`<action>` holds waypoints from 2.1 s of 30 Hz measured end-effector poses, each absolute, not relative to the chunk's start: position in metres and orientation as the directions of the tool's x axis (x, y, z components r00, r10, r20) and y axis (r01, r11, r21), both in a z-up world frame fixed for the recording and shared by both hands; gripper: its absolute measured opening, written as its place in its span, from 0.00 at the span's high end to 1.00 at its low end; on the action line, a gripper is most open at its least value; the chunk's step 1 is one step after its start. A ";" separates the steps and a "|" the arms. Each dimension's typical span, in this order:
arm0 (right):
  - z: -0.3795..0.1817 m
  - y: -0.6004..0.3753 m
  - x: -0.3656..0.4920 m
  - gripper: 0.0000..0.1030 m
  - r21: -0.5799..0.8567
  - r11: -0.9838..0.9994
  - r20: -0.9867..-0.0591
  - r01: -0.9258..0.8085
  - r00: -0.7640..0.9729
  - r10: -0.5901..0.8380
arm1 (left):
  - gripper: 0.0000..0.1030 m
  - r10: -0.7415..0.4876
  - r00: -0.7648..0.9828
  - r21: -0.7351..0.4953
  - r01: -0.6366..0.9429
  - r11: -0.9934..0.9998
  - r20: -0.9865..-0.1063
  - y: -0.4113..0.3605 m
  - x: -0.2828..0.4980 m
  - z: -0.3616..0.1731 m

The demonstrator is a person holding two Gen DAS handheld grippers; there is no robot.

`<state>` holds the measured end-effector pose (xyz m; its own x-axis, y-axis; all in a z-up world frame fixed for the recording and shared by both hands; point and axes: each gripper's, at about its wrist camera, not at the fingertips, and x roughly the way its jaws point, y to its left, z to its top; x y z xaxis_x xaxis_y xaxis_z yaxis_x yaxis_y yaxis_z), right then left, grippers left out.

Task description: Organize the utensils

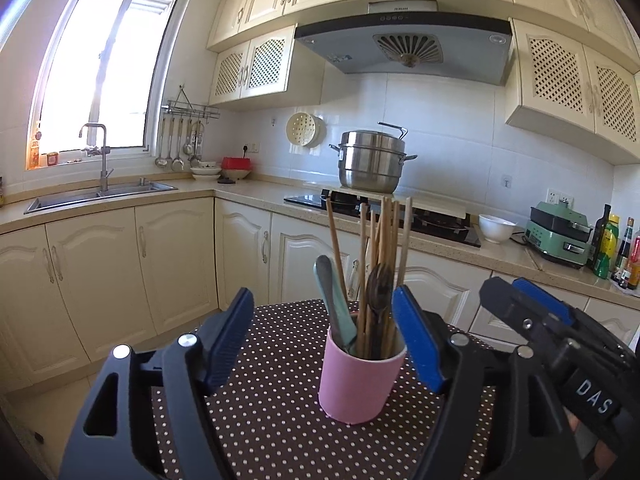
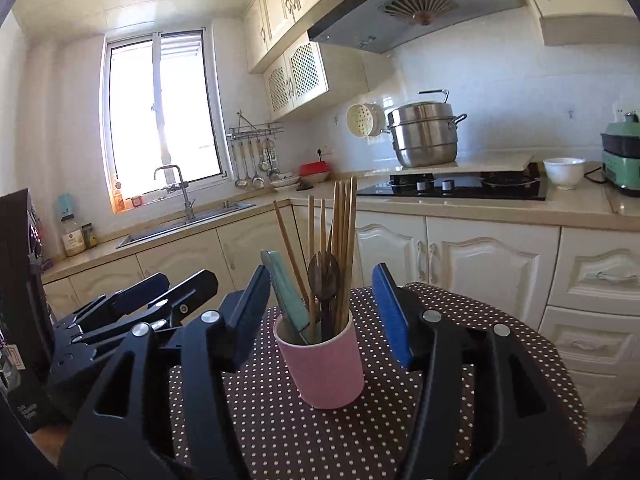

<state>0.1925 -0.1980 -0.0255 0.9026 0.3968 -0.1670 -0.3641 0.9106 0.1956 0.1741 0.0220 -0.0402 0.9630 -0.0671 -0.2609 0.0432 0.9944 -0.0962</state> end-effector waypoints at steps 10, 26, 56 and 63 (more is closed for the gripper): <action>-0.002 -0.213 0.123 0.33 0.179 0.922 -0.150 -0.343 0.917 0.370 | 0.21 -0.052 0.972 -0.078 0.035 0.996 -0.227 0.019 0.105 -0.007; 0.017 -0.215 0.065 0.19 0.092 0.952 -0.095 -0.293 0.949 0.301 | 0.17 0.000 0.987 -0.014 -0.002 1.000 -0.163 0.010 0.036 0.024; 0.011 -0.208 0.065 0.15 0.041 0.968 -0.075 -0.247 0.966 0.249 | 0.17 0.033 0.994 0.041 -0.029 0.999 -0.104 0.004 0.038 0.022; 0.010 -0.210 0.068 0.15 0.050 0.968 -0.080 -0.244 0.965 0.248 | 0.17 0.021 0.993 0.028 -0.018 0.999 -0.118 0.004 0.044 0.018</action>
